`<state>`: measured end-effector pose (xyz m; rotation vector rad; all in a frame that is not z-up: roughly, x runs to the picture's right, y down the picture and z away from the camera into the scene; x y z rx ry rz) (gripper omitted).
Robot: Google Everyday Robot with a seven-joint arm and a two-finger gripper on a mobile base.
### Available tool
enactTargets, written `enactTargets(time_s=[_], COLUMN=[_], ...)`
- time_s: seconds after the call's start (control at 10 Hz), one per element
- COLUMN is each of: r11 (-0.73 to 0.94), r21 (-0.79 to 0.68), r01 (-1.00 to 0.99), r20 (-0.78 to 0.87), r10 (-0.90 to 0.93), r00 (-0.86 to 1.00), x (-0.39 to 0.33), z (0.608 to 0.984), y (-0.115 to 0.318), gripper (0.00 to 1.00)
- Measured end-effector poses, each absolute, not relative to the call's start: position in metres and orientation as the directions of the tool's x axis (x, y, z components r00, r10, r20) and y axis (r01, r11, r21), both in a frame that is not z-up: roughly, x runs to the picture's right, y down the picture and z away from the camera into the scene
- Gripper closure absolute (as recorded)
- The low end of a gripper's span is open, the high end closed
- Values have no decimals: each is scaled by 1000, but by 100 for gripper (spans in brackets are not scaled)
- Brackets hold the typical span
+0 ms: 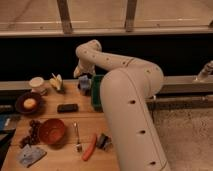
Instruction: Place sponge in metal cup
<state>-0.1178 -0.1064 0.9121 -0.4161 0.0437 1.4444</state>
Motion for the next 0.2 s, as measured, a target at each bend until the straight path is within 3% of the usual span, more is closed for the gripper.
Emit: enactTargets(time_s=[0.2], r11=[53], r21=[-217], r01=[-975], r20=[-210], r10=[973], r00=[100], x=[-98], z=[897], y=[-126], gripper=[30])
